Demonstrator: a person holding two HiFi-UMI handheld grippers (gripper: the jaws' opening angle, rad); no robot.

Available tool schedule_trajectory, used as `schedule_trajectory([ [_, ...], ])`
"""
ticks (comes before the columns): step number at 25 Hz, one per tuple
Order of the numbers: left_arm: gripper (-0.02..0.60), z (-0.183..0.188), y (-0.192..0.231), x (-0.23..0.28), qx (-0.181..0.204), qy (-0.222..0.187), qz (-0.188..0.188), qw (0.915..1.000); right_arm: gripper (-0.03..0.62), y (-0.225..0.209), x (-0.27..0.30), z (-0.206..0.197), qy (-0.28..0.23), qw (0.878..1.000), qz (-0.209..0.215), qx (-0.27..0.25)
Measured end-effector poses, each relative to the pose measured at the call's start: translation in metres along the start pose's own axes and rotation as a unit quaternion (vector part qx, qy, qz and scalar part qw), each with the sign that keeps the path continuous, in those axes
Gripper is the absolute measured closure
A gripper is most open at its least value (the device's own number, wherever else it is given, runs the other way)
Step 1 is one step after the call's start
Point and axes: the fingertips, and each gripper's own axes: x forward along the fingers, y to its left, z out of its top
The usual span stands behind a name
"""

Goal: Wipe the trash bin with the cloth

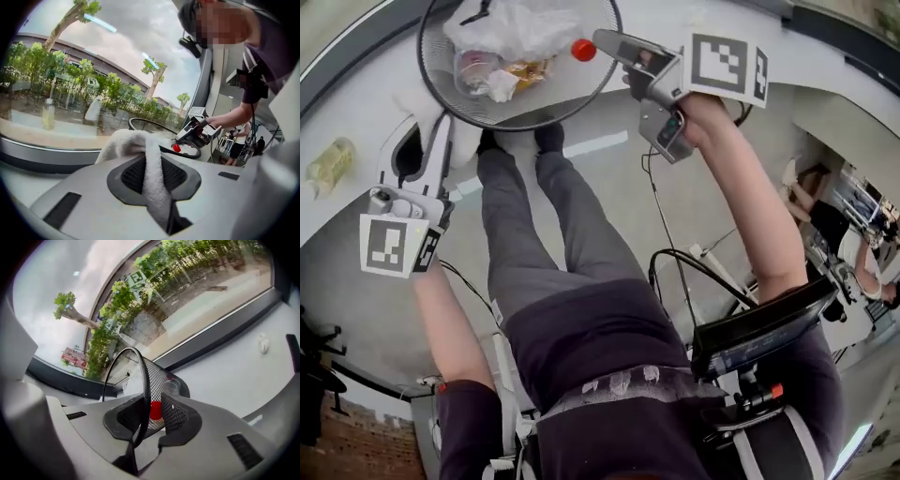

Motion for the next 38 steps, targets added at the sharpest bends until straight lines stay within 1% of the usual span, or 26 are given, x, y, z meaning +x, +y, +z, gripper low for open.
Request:
schedule_trajectory([
  [1, 0.526, -0.003, -0.005, 0.003, 0.000, 0.001, -0.006, 1.0000, 0.500, -0.002, -0.005, -0.004, -0.010, 1.000, -0.001, 0.019],
  [4, 0.526, -0.011, -0.012, 0.010, 0.013, 0.012, -0.010, 0.9998, 0.500, -0.014, -0.019, -0.018, -0.037, 0.994, -0.039, 0.094],
  [5, 0.526, -0.011, -0.014, 0.012, 0.014, 0.015, -0.009, 0.9998, 0.500, -0.018, -0.020, -0.023, -0.040, 0.991, -0.044, 0.117],
  [8, 0.526, -0.015, -0.029, 0.019, -0.002, 0.016, -0.020, 0.9997, 0.500, -0.025, -0.024, -0.043, -0.039, 0.979, -0.035, 0.196],
  [11, 0.526, -0.029, -0.054, 0.027, -0.002, 0.034, -0.061, 0.9976, 0.500, -0.018, -0.018, -0.063, -0.037, 0.964, -0.012, 0.263],
  [12, 0.526, -0.034, -0.063, 0.030, 0.004, 0.041, -0.079, 0.9960, 0.500, -0.016, -0.013, -0.067, -0.036, 0.961, -0.007, 0.274],
  [15, 0.526, -0.048, -0.093, 0.043, 0.024, 0.056, -0.127, 0.9901, 0.497, -0.015, -0.004, -0.072, -0.040, 0.958, -0.004, 0.283],
  [18, 0.526, -0.051, -0.104, 0.048, 0.031, 0.062, -0.143, 0.9873, 0.497, -0.016, -0.005, -0.071, -0.044, 0.960, -0.003, 0.278],
  [20, 0.526, -0.052, -0.100, 0.045, 0.030, 0.069, -0.142, 0.9871, 0.497, -0.014, -0.007, -0.068, -0.043, 0.966, -0.010, 0.254],
  [22, 0.526, -0.055, -0.087, 0.040, 0.031, 0.082, -0.128, 0.9880, 0.497, -0.013, -0.012, -0.064, -0.049, 0.976, -0.034, 0.210],
  [23, 0.526, -0.057, -0.077, 0.036, 0.031, 0.091, -0.113, 0.9890, 0.490, -0.012, -0.017, -0.061, -0.055, 0.979, -0.048, 0.188],
  [24, 0.526, -0.059, -0.064, 0.031, 0.032, 0.100, -0.093, 0.9901, 0.479, -0.012, -0.023, -0.058, -0.064, 0.981, -0.058, 0.172],
  [26, 0.523, -0.062, -0.031, 0.023, 0.033, 0.122, -0.042, 0.9911, 0.474, -0.013, -0.037, -0.050, -0.083, 0.982, -0.069, 0.152],
  [28, 0.523, -0.065, 0.006, 0.016, 0.036, 0.145, 0.014, 0.9887, 0.474, -0.014, -0.051, -0.040, -0.104, 0.982, -0.073, 0.138],
  [30, 0.520, -0.067, 0.040, 0.010, 0.040, 0.168, 0.062, 0.9829, 0.474, -0.013, -0.066, -0.028, -0.126, 0.981, -0.072, 0.127],
  [31, 0.518, -0.067, 0.054, 0.009, 0.043, 0.182, 0.078, 0.9793, 0.474, -0.011, -0.075, -0.022, -0.137, 0.980, -0.073, 0.123],
  [32, 0.509, -0.067, 0.064, 0.008, 0.047, 0.196, 0.088, 0.9755, 0.474, -0.009, -0.085, -0.018, -0.149, 0.978, -0.078, 0.121],
  [34, 0.461, -0.065, 0.079, 0.008, 0.058, 0.226, 0.091, 0.9682, 0.474, -0.002, -0.103, -0.009, -0.169, 0.975, -0.086, 0.114],
  [36, 0.372, -0.065, 0.090, 0.009, 0.067, 0.254, 0.084, 0.9613, 0.474, 0.008, -0.114, 0.000, -0.183, 0.975, -0.079, 0.097],
  [38, 0.328, -0.069, 0.099, 0.014, 0.065, 0.282, 0.074, 0.9543, 0.474, 0.016, -0.118, 0.006, -0.190, 0.976, -0.067, 0.086],
])
